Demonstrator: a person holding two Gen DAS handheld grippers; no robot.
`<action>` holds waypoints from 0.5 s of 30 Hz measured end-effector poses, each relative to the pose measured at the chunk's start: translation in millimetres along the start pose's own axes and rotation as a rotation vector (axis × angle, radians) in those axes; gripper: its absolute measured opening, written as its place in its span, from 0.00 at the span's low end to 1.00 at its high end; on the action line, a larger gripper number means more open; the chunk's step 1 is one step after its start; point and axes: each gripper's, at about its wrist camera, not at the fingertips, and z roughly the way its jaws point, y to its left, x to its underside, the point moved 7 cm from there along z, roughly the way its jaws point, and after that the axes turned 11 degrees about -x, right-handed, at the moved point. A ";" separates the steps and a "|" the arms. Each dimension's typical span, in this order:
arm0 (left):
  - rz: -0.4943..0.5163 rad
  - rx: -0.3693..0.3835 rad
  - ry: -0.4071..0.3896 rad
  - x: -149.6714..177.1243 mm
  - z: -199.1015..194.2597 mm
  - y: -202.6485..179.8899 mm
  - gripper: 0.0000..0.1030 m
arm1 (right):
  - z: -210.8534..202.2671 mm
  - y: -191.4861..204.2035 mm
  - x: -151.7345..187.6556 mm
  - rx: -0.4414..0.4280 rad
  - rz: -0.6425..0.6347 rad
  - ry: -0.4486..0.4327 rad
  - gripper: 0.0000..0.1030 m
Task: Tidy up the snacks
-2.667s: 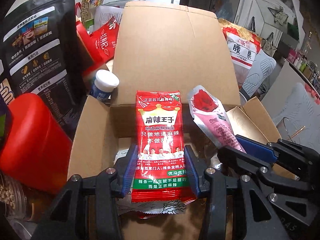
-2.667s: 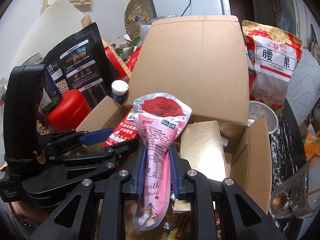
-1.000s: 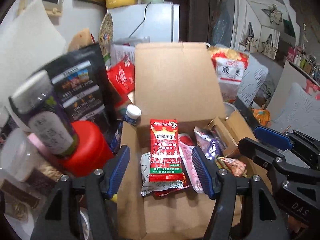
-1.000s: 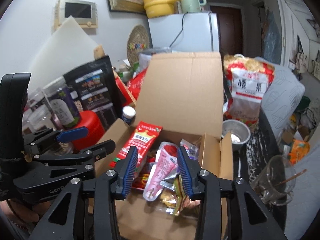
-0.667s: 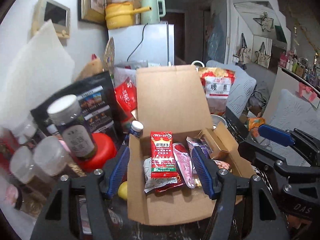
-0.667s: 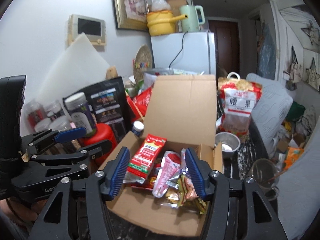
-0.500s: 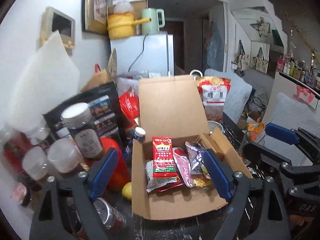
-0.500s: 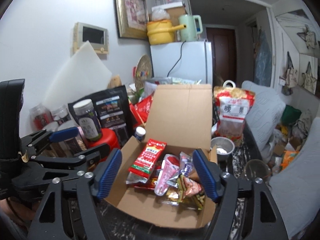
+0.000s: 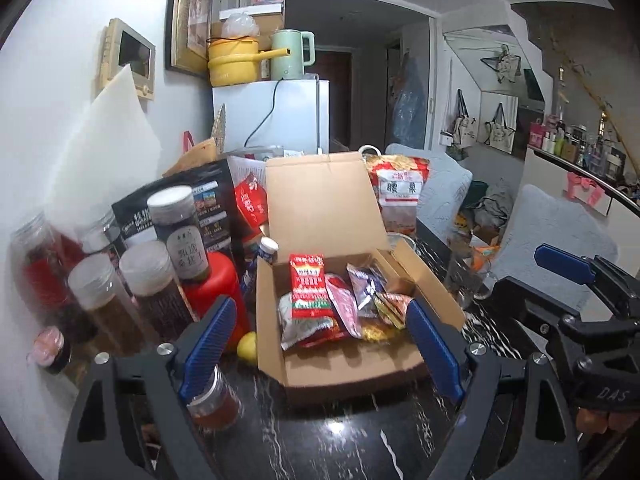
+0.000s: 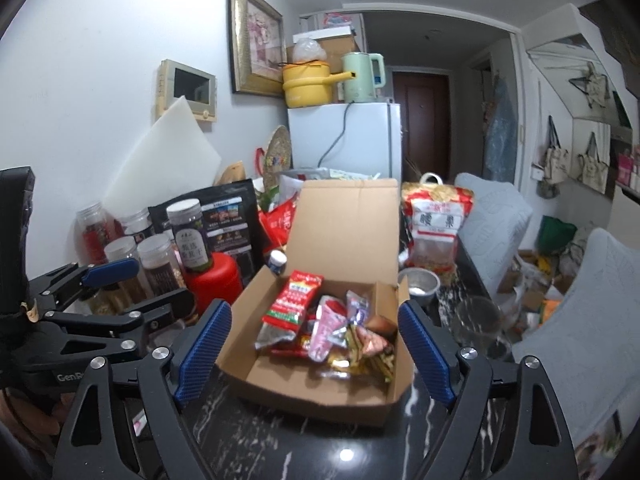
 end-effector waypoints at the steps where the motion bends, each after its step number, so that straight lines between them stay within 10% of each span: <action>1: 0.001 0.003 0.002 4.2 -2.7 0.0 0.85 | -0.9 0.2 3.7 0.011 0.003 0.005 0.84; 15: -0.009 0.019 0.048 44.5 -5.3 -4.8 0.85 | -4.1 -5.9 53.4 0.071 0.049 0.081 0.84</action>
